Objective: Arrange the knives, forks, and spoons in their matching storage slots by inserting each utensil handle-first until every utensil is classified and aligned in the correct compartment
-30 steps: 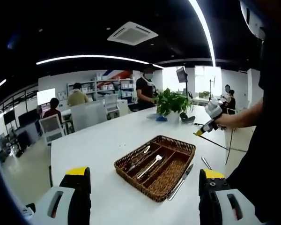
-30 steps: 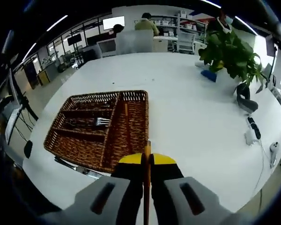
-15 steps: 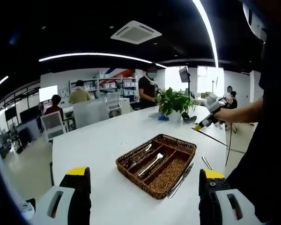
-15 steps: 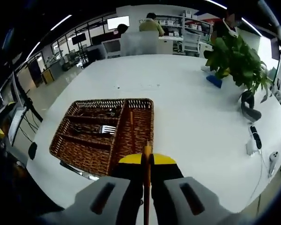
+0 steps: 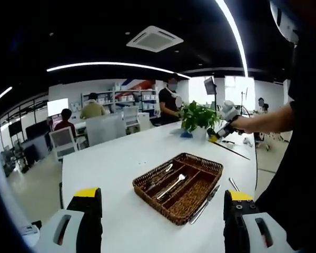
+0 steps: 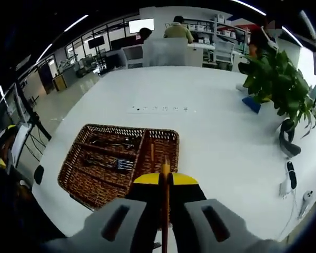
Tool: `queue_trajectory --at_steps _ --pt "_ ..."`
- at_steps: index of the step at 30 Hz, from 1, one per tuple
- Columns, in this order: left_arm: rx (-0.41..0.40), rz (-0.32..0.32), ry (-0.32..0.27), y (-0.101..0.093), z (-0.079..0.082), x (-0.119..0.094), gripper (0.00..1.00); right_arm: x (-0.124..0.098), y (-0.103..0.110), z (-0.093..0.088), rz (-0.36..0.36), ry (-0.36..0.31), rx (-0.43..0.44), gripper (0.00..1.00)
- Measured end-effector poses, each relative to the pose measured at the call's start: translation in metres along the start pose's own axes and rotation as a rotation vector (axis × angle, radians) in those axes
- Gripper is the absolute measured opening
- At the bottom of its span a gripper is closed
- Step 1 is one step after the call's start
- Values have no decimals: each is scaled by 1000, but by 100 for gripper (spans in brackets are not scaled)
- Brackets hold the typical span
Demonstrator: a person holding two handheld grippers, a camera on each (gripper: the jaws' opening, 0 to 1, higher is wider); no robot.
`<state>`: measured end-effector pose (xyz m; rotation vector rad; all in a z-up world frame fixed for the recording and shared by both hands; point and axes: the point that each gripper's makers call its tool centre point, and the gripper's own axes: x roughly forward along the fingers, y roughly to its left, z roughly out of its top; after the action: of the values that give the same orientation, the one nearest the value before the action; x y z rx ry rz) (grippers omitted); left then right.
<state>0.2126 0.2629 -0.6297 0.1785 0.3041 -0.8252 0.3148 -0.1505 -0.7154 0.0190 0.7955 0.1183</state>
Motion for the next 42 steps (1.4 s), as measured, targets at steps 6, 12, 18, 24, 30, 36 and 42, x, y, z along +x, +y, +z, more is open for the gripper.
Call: queue_trajectory --at_steps 6,12,18,24,30,36,42 --pt "0 14 -1 -2 -2 -6 100 18 5 12 19 6 -4 2" --pt "-7 33 6 -1 -10 -12 100 37 11 26 35 10 -16 2" --pt "-13 52 11 0 -16 -18 100 53 18 45 47 9 -34 2" --pt "-23 66 16 -2 -18 -22 100 68 18 61 59 11 -29 2" --pt "-27 74 18 0 -20 -23 100 78 21 70 56 11 -37 2" --pt "-24 88 25 -3 -18 -25 100 89 18 68 56 18 -40 2" --pt "-25 93 41 -4 -22 -27 100 105 17 64 63 28 -44 2"
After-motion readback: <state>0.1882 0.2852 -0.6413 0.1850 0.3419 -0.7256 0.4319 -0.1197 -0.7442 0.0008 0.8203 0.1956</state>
